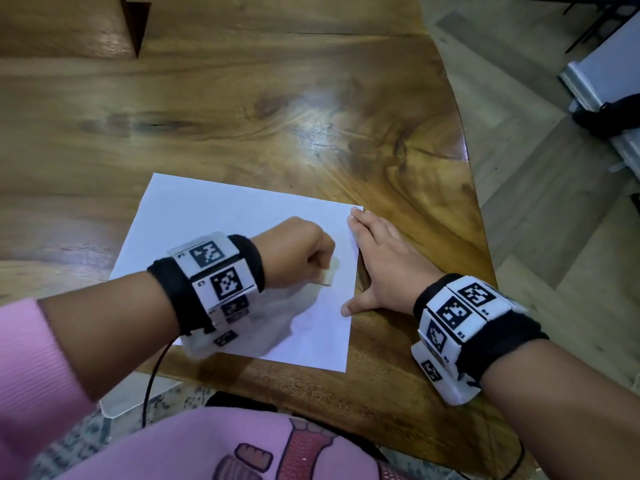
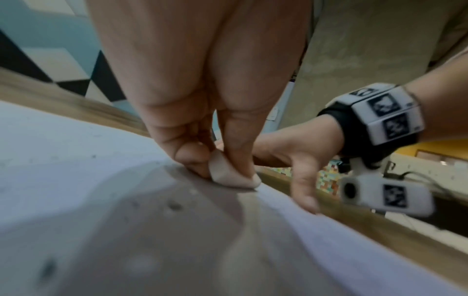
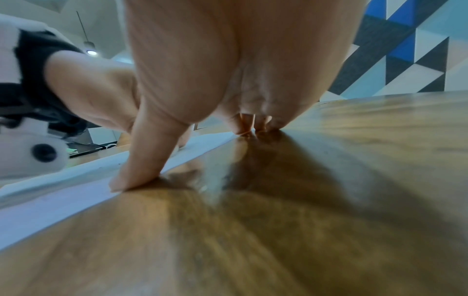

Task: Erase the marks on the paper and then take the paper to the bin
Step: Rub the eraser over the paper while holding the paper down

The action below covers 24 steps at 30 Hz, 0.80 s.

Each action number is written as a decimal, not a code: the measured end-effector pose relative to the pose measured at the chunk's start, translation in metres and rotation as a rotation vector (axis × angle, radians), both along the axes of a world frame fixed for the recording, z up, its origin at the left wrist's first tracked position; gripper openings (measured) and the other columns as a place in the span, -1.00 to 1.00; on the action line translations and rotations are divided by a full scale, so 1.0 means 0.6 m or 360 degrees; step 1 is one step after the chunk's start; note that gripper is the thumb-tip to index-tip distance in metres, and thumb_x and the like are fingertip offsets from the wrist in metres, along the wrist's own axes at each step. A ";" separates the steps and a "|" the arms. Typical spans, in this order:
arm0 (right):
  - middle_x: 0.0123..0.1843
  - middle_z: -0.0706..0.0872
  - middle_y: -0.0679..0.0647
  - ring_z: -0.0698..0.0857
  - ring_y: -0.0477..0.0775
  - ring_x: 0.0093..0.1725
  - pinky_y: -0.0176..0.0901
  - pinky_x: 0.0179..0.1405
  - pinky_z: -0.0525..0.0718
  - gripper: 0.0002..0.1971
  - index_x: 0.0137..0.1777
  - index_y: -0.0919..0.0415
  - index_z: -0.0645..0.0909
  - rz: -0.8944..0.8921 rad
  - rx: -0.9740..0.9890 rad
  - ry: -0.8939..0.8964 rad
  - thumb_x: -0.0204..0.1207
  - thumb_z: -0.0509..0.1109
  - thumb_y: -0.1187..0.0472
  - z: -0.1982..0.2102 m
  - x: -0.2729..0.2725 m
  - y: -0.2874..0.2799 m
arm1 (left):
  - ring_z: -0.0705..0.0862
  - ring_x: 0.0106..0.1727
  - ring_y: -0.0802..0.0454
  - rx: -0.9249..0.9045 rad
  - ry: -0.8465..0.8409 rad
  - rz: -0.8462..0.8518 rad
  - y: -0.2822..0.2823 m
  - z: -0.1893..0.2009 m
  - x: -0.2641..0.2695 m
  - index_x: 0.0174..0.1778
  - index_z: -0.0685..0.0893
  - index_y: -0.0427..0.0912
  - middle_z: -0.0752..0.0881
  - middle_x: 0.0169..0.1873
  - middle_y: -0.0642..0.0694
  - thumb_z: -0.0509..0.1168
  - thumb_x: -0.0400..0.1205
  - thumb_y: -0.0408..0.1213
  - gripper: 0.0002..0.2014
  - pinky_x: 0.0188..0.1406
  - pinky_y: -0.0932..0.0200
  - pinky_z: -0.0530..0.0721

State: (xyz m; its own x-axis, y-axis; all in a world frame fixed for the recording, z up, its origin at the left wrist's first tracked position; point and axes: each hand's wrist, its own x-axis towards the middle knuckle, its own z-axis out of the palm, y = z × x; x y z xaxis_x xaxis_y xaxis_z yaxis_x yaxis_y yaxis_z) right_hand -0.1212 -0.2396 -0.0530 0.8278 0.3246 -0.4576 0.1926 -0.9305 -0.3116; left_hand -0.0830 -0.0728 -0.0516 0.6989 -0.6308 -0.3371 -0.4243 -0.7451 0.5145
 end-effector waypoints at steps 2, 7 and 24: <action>0.68 -0.22 -0.06 -0.20 -0.03 0.65 -0.22 0.58 -0.11 0.36 0.67 0.19 -0.21 0.0005 -0.0008 -0.0003 0.08 0.63 -0.23 0.001 0.000 0.001 | 0.51 -0.23 -0.01 -0.0047 -0.0100 0.0163 -0.009 0.002 0.028 -0.24 0.68 -0.24 0.56 -0.32 -0.02 0.39 0.44 -0.36 -0.95 -0.43 0.23 0.22; 0.68 -0.22 -0.06 -0.19 -0.03 0.65 -0.21 0.58 -0.10 0.36 0.67 0.20 -0.22 0.0004 -0.0022 0.0000 0.09 0.64 -0.22 0.004 0.000 0.002 | 0.51 -0.25 -0.07 -0.0010 -0.0124 0.0124 -0.004 0.005 0.032 -0.33 0.63 -0.20 0.58 -0.33 -0.08 0.40 0.42 -0.34 -0.92 -0.34 0.20 0.24; 0.68 -0.20 -0.05 -0.19 -0.03 0.64 -0.22 0.58 -0.11 0.35 0.67 0.21 -0.20 0.0012 -0.0030 0.0001 0.08 0.63 -0.23 0.005 -0.001 0.004 | 0.59 -0.19 -0.07 0.0043 0.0033 -0.0282 0.054 -0.004 -0.053 -0.33 0.63 -0.22 0.64 -0.25 -0.13 0.33 0.45 -0.38 -0.95 -0.19 0.03 0.54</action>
State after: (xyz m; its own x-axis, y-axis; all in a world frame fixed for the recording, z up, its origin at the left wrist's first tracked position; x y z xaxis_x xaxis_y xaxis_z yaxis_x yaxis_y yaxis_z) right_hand -0.1218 -0.2370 -0.0498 0.8252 0.3222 -0.4640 0.1996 -0.9347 -0.2941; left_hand -0.1149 -0.0403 -0.0541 0.5701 -0.7341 -0.3689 -0.5399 -0.6732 0.5052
